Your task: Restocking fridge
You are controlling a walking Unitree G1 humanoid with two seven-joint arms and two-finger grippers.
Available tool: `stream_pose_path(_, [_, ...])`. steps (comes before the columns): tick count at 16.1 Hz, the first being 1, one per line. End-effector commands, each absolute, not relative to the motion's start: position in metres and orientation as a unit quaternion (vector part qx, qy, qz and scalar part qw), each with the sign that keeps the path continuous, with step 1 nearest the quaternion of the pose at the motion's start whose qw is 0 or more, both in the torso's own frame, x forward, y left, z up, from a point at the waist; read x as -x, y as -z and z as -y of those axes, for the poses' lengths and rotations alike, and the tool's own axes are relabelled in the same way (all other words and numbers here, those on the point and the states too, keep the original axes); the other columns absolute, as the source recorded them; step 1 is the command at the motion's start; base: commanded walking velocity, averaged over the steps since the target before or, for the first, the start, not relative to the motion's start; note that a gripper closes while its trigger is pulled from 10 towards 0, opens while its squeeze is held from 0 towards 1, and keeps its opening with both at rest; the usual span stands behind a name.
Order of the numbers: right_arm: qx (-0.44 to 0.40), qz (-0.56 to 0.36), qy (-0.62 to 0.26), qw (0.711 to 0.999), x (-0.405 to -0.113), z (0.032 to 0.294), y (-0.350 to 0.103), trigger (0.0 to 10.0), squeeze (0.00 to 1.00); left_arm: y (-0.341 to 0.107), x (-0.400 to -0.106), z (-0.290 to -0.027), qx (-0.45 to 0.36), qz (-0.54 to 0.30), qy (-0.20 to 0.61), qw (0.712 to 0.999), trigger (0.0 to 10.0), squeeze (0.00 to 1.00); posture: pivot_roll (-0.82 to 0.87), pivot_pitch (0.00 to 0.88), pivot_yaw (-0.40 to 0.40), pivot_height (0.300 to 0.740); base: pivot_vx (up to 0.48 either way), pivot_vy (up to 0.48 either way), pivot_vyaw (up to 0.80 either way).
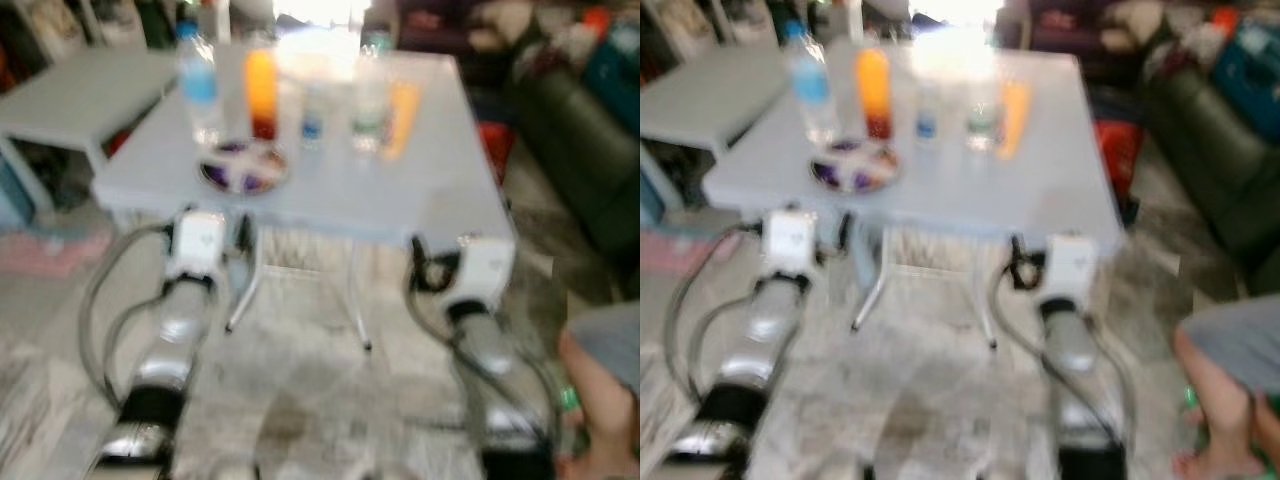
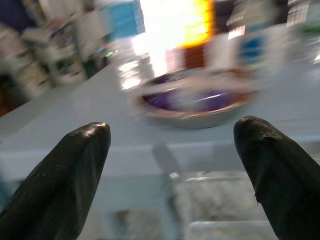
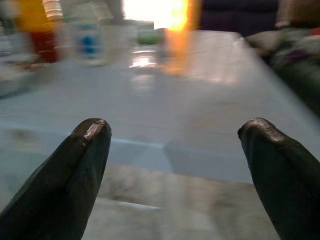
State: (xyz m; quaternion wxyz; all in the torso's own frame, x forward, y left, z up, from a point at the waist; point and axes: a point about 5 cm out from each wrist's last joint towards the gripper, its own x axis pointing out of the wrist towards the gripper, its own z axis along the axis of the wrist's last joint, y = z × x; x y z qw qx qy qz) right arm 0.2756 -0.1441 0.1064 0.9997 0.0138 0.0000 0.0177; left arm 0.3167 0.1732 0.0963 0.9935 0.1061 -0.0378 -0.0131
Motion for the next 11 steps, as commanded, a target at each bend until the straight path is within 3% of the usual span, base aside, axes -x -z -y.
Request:
stream_pose_path(1, [-0.004,0.004,-0.005,1.000,-0.2763,0.1530,-0.1086,10.0,0.00,-0.0994,-0.3194,-0.1657,-0.100,0.043,0.021,0.994,10.0,0.00,-0.07,0.044,-0.020,0.740,0.285,0.386,0.00])
stream_pose_path(10, [-0.006,-0.002,-0.006,1.000,-0.2771,0.1531,-0.1069,10.0,0.00,-0.0998,-0.3200,-0.1631,-0.079,0.047,0.027,0.995,10.0,0.00,-0.07,0.040,-0.023,0.740,0.252,0.391,0.00])
stream_pose_path(11, [-0.005,-0.001,-0.006,1.000,-0.2777,0.1536,-0.1072,10.0,0.00,-0.1002,-0.3202,-0.1625,-0.081,0.048,0.029,0.995,10.0,0.00,-0.07,0.040,-0.023,0.740,0.244,0.416,-0.66])
